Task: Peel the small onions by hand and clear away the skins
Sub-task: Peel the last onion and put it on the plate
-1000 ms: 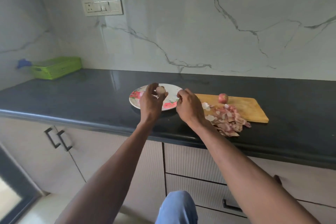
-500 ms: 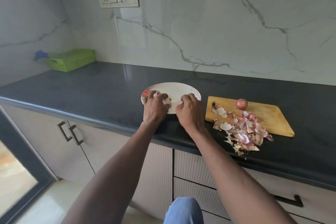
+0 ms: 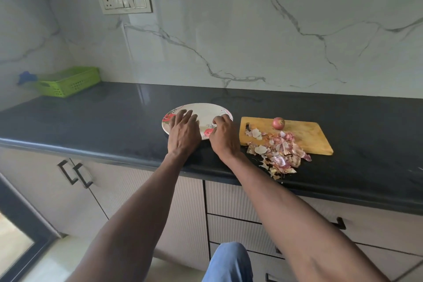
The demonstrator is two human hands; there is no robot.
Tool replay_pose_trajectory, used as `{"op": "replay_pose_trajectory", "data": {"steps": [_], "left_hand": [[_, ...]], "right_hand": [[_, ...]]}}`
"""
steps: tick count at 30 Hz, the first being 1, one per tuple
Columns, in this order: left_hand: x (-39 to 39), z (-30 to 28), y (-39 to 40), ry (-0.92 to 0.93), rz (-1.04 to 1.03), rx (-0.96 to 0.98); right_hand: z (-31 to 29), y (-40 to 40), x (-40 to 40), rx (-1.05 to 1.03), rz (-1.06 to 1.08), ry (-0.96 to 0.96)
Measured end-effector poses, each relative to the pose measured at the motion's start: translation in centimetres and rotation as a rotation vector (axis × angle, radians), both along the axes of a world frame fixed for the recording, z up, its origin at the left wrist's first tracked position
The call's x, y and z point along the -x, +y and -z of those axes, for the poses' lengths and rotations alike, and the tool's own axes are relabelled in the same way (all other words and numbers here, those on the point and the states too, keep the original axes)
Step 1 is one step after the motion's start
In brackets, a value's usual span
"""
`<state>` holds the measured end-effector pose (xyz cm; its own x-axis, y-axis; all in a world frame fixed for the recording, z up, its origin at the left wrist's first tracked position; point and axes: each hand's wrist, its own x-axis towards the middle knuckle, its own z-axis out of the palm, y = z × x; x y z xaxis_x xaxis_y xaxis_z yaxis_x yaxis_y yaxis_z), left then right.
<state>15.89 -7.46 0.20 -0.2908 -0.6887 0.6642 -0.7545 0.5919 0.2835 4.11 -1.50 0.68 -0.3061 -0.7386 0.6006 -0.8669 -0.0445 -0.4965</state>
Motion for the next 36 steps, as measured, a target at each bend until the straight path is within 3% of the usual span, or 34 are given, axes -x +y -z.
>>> {"op": "replay_pose_trajectory", "data": {"steps": [5,9,11,13,18,21,25,30,36], "left_hand": [[0.1,0.3,-0.6,0.020,0.048,0.122],[1.8,1.2,0.2,0.144,0.152,0.347],[4.7,1.1,1.5,0.217,0.236,0.350],[8.3,0.9,3.0,0.247,0.323,0.262],[15.0,-1.2,5.3,0.452,0.464,-0.220],[17.8,-3.1,4.6,0.407,0.531,-0.429],[20.5,-3.8,2.6,0.213,0.604,-0.475],[22.0,-3.0,0.6,0.069,0.656,-0.474],[20.6,-3.3,-0.1,-0.090,0.743,-0.691]], "right_hand": [[-1.9,1.6,3.3,0.143,0.013,0.028],[-2.8,4.2,9.3,0.228,0.058,0.026],[-2.9,5.2,13.0,0.222,0.099,0.002],[-2.6,6.0,16.2,0.157,0.138,-0.066],[-1.4,6.8,20.9,-0.133,0.129,-0.248],[-1.3,6.7,21.7,-0.217,0.093,-0.306],[-1.2,6.7,22.4,-0.248,0.018,-0.390],[-0.1,6.3,23.5,-0.293,-0.052,-0.221],[0.4,5.5,24.1,-0.259,-0.025,-0.150]]}}
